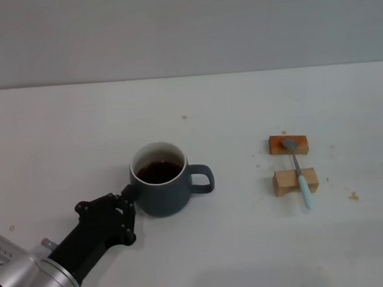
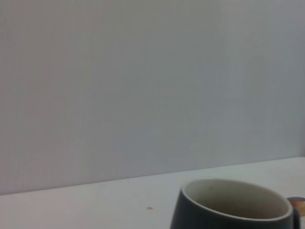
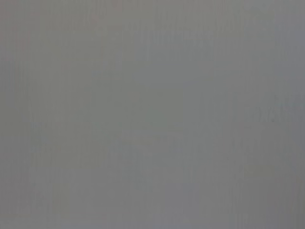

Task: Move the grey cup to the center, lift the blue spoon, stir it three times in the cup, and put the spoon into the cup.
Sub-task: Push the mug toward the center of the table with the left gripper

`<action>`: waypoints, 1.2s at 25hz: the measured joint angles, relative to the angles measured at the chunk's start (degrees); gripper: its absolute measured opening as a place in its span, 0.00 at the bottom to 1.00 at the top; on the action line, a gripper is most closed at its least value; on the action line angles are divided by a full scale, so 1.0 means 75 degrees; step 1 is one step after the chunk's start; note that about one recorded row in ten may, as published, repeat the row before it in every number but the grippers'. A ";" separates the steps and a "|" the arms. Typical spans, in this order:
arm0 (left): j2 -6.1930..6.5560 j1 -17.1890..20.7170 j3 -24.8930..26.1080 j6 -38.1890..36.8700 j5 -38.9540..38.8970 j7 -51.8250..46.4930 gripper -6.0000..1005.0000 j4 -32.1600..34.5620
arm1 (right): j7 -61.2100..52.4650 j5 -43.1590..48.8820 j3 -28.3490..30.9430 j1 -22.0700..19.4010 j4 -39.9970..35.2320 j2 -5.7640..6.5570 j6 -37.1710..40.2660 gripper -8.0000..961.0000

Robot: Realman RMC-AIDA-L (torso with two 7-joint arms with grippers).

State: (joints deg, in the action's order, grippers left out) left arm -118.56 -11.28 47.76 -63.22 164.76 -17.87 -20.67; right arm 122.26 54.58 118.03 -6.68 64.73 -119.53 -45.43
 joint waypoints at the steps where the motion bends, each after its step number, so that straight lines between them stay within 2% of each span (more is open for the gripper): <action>1: 0.0000 0.0021 -0.0109 0.0007 0.0003 0.0038 0.00 -0.0057 | -0.0001 0.0000 -0.0011 0.0000 0.0000 0.0000 0.0000 0.85; 12: 0.0001 -0.0039 -0.0311 0.0124 -0.0021 0.0063 0.00 -0.0161 | -0.0002 0.0000 -0.0062 0.0001 -0.0006 0.0000 0.0000 0.85; 19: 0.0031 -0.0045 0.0337 0.0175 -0.0041 0.0002 0.00 -0.0092 | -0.0001 0.0000 -0.0080 0.0001 -0.0007 0.0000 0.0000 0.85; 22: 0.0035 -0.0235 0.0603 0.0462 -0.0043 -0.0009 0.00 -0.0028 | -0.0001 0.0000 -0.0083 -0.0018 -0.0003 0.0000 -0.0001 0.85; 30: 0.0010 -0.0714 0.0642 0.1190 -0.0036 -0.0219 0.00 -0.0020 | -0.0001 0.0000 -0.0081 -0.0113 0.0106 0.0000 -0.0001 0.85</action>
State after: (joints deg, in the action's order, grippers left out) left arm -118.49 -16.63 52.57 -54.29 164.49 -19.52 -20.82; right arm 122.25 54.58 117.42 -7.53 65.52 -119.53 -45.44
